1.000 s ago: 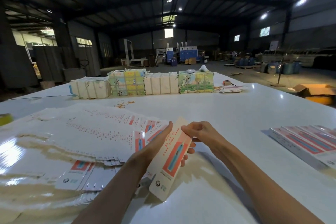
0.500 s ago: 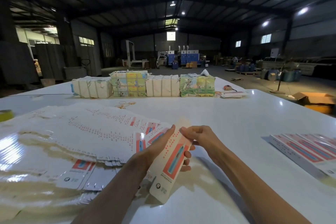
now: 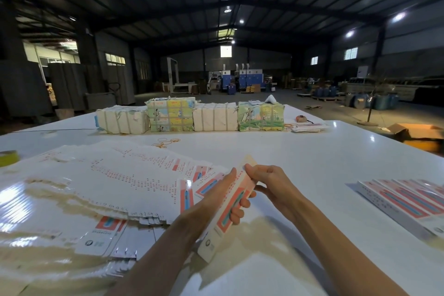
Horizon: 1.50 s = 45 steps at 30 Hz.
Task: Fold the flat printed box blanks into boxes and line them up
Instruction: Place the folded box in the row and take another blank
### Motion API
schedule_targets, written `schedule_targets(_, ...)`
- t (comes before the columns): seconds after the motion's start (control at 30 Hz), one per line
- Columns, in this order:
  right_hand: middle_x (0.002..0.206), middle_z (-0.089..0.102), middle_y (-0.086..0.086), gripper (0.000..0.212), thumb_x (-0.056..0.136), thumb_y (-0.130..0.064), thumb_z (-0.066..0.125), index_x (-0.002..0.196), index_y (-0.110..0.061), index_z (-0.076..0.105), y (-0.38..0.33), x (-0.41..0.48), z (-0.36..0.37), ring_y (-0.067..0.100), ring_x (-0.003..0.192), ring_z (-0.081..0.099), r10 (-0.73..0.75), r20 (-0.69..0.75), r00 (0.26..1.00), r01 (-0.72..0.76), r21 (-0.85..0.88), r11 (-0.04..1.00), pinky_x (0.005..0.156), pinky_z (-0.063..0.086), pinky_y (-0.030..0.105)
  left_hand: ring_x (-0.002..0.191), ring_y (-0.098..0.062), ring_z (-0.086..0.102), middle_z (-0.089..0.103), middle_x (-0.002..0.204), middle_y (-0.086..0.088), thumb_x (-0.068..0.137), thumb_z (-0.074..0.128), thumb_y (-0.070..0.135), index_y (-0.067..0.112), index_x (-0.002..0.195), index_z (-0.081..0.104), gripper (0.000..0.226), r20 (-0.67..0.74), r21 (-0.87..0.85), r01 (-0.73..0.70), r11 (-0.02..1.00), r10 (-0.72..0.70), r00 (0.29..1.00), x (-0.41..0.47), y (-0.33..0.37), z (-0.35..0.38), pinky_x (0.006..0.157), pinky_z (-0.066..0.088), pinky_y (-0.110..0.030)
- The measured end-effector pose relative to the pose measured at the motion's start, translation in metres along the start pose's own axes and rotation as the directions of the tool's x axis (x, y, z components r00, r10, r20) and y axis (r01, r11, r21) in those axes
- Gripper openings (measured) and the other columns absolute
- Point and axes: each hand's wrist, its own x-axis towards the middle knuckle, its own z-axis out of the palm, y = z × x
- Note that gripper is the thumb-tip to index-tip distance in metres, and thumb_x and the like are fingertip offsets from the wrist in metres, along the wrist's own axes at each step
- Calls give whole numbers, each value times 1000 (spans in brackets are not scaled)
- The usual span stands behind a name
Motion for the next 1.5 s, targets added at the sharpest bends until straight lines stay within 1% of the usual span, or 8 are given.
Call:
schedule_targets(0.3,104,79,16,50,98,-33,73,138,-19,47,8,-5,16,31,101,77,-24,9,1000,23,119,993,98,61,48,69,-21,69,63,88,-13,95,63,65,7,112,65,61,-215,-291,-243,925,185,959,-7,-3,12,63,62,-34)
schedule_targets(0.43,100,80,15,45,99,-35,73,136,-24,50,3,-7,14,31,93,79,-82,-71,994,90,112,990,81,65,39,109,-46,72,70,124,-27,95,60,70,5,137,62,77,-419,55,-298,953,293,859,-3,-8,9,92,60,-60)
schedule_targets(0.5,99,81,12,46,98,-39,73,134,-27,49,3,-6,10,29,94,79,-109,-90,990,113,42,993,85,64,41,104,-45,75,75,117,-21,92,54,76,15,137,62,76,-518,269,-277,923,381,766,1,-6,11,93,59,-64)
schedule_targets(0.63,99,82,3,44,96,-43,75,130,-32,49,5,-6,7,23,93,79,-127,-94,987,120,-76,990,94,60,40,90,-3,77,73,97,25,66,61,94,55,147,28,95,-491,645,-142,751,549,676,-5,-1,17,66,64,-26)
schedule_targets(0.77,101,82,2,48,94,-44,77,132,-35,49,3,-8,8,22,97,79,-158,-98,982,154,-49,987,91,60,38,103,-8,74,61,122,34,70,84,68,70,148,-1,116,-392,731,-122,671,561,729,-6,-5,21,72,58,-20)
schedule_targets(1.0,94,81,0,42,96,-37,75,135,-28,62,2,-12,13,15,89,77,-225,-133,965,211,-110,971,73,58,18,101,-3,75,61,127,24,87,81,50,77,136,13,88,-367,734,-194,651,620,694,-5,-11,32,66,63,-22)
schedule_targets(1.17,95,80,0,33,102,-32,69,134,-26,67,0,-14,16,15,90,77,-267,-90,960,253,-141,957,76,58,18,98,-26,79,69,131,5,83,89,34,69,145,24,96,-415,618,-205,759,536,735,-8,-4,26,79,67,-48)
schedule_targets(1.5,98,79,2,20,104,-39,64,120,-28,69,3,-15,16,19,93,77,-235,18,972,234,-175,956,80,61,25,83,-19,79,68,107,2,71,84,42,56,127,31,78,-474,692,-98,716,552,686,-5,-7,31,64,65,-29)
